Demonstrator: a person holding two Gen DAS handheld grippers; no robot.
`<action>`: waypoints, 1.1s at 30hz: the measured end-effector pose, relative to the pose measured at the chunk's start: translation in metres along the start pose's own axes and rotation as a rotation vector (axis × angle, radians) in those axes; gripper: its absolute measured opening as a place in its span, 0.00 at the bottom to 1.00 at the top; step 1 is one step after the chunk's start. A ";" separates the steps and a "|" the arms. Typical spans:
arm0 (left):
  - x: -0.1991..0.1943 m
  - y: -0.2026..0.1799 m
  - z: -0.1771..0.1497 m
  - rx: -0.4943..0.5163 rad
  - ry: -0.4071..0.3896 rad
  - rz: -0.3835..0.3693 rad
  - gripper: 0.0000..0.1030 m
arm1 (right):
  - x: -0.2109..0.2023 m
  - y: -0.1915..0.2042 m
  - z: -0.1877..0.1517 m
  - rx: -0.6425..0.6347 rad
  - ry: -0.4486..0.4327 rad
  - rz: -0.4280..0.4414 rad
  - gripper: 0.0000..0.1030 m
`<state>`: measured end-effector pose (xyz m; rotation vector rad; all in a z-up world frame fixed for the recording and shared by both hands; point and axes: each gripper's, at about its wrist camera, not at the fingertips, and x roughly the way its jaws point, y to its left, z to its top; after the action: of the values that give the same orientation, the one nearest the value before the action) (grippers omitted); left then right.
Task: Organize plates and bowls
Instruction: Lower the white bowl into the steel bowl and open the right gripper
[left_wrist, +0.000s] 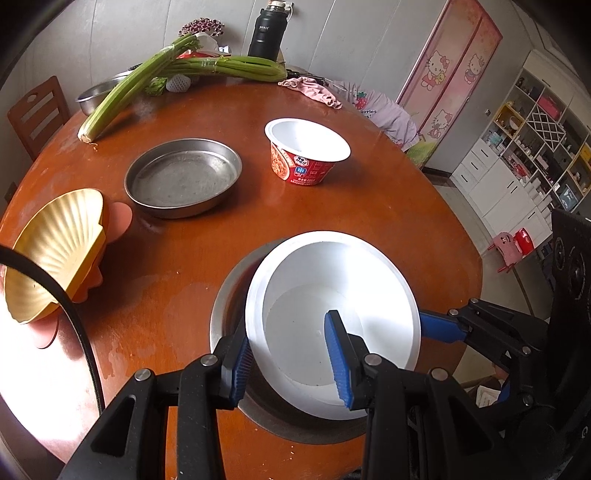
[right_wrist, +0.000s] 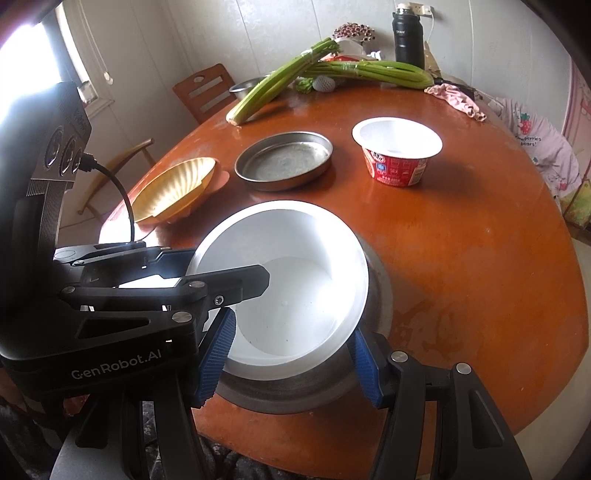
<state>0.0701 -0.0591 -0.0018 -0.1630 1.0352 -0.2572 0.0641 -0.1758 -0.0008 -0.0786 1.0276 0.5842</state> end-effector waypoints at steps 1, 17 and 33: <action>0.001 0.000 0.000 -0.003 0.002 0.001 0.36 | 0.001 0.000 0.000 0.000 0.003 0.000 0.61; 0.008 -0.001 -0.002 -0.005 0.024 0.018 0.36 | 0.008 -0.004 -0.004 0.016 0.020 0.024 0.61; 0.007 0.001 0.001 -0.003 0.003 0.016 0.36 | 0.003 -0.002 -0.003 -0.003 -0.003 0.004 0.61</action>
<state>0.0744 -0.0600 -0.0071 -0.1566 1.0400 -0.2411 0.0640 -0.1774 -0.0054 -0.0780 1.0241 0.5891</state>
